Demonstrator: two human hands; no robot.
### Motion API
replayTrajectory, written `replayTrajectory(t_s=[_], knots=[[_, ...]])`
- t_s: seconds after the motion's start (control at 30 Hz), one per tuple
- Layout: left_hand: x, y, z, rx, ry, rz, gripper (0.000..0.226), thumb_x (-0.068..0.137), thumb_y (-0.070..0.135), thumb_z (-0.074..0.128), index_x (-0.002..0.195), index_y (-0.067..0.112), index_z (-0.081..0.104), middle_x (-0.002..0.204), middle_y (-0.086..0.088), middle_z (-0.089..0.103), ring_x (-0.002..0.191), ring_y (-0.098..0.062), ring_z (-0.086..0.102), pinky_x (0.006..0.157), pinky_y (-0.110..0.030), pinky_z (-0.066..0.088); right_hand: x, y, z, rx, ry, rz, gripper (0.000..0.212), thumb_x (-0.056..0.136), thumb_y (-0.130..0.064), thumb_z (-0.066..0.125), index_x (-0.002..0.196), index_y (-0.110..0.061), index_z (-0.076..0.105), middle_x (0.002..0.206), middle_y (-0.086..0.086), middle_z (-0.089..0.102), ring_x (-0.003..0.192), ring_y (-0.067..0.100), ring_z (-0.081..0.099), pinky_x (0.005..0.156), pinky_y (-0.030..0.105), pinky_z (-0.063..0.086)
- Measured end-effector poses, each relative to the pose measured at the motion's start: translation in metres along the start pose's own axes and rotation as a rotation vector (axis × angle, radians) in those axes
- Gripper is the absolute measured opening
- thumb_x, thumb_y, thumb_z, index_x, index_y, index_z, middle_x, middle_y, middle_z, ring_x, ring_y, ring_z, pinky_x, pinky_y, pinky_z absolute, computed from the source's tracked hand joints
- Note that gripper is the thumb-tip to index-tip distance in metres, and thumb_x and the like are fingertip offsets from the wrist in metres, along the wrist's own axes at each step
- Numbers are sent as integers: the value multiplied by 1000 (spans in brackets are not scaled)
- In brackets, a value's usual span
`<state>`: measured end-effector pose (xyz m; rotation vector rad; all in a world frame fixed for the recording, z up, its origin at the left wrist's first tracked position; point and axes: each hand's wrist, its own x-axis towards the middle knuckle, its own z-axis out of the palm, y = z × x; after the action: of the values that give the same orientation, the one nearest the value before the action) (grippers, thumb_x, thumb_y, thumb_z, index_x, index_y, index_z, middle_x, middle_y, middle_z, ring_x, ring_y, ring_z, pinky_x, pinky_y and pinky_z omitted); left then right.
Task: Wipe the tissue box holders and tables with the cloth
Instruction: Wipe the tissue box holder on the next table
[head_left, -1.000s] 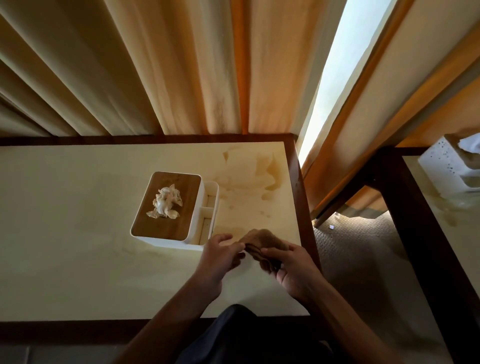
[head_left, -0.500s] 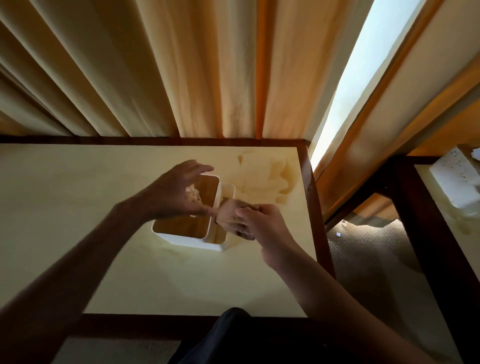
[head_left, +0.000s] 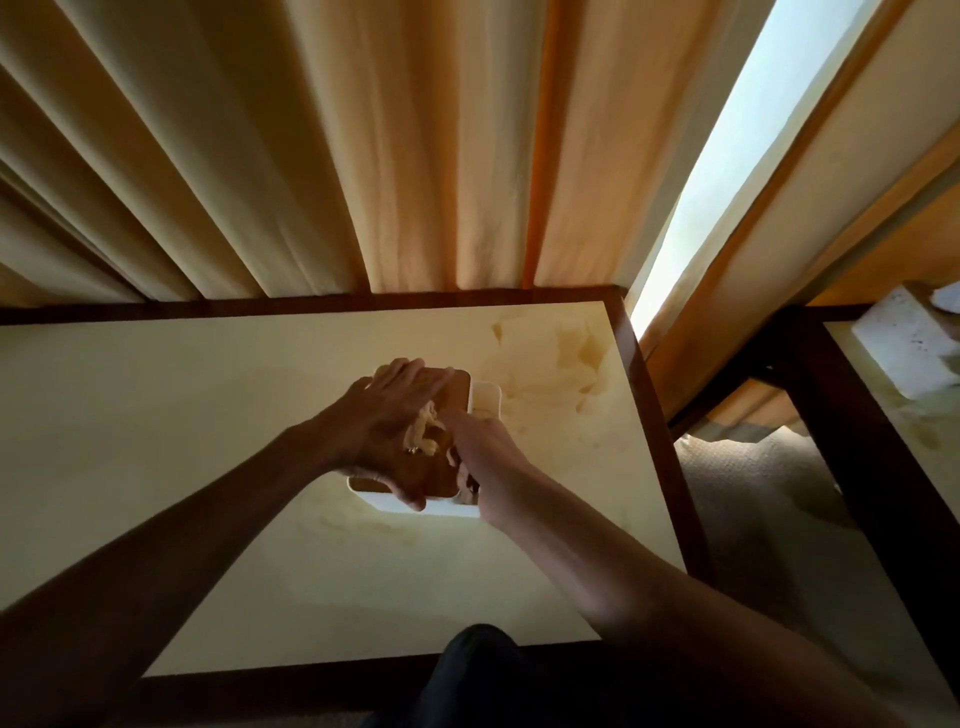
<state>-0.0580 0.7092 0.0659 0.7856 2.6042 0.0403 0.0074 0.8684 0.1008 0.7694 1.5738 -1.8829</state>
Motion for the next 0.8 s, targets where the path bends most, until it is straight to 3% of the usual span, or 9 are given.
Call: replayTrajectory(t_s=[0.1,0.2,0.23,0.33,0.43,0.53,0.6,0.73,0.8], knots=[[2,-4,7,-3,22,-3,154,39,91,67,146,35,-29,164,-6,-13,150,-27,-14,120,-57,11,-6,-1,1,-41,2,78,25,98,-28,59,117,-13,57,97,5,66,84,16,62,58,20,48],[0,-6,10,-25,35,12,153,42,90,67,147,35,-29,163,-6,-17,150,-27,-17,120,-58,6,-9,-2,-6,-58,-51,122,11,96,-22,64,94,-12,65,89,6,73,84,22,70,76,30,56],[-1,-6,10,-29,36,21,152,44,87,69,148,33,-28,163,-7,-17,149,-27,-17,120,-57,4,-7,-3,-5,-51,-47,119,10,94,-22,66,95,-12,67,90,7,76,88,23,73,81,33,58],[-1,-6,12,-29,54,35,153,46,86,71,149,28,-26,163,-8,-17,149,-27,-18,120,-56,3,2,0,8,-106,14,53,18,96,-25,60,105,-11,67,95,9,76,81,21,73,67,29,58],[-2,-6,14,-29,70,40,155,45,88,69,151,25,-25,163,-9,-18,149,-28,-18,121,-56,3,8,10,21,-112,118,15,17,97,-31,55,104,-16,61,104,10,71,94,23,68,78,36,55],[-4,-7,16,-69,85,52,152,48,86,69,151,26,-25,162,-7,-21,148,-26,-22,120,-54,-1,3,1,15,-142,103,76,20,100,-32,56,101,-14,62,88,7,71,79,19,67,70,29,50],[-1,-8,18,-74,98,53,151,47,88,68,150,29,-26,163,-6,-20,148,-25,-22,120,-57,2,0,-12,4,-150,45,108,25,100,-32,57,93,-10,67,76,7,74,70,20,70,66,29,54],[-2,-10,21,-104,117,64,150,49,86,70,151,28,-23,163,-5,-20,148,-26,-22,120,-56,1,12,-17,9,-131,87,151,38,98,-45,53,104,-13,71,90,10,77,84,26,73,80,38,58],[-4,-9,21,-111,128,81,148,50,86,69,152,27,-21,163,-6,-20,148,-26,-23,121,-55,1,17,-8,18,-142,157,174,39,99,-50,47,109,-17,67,94,7,75,83,23,69,69,32,50]])
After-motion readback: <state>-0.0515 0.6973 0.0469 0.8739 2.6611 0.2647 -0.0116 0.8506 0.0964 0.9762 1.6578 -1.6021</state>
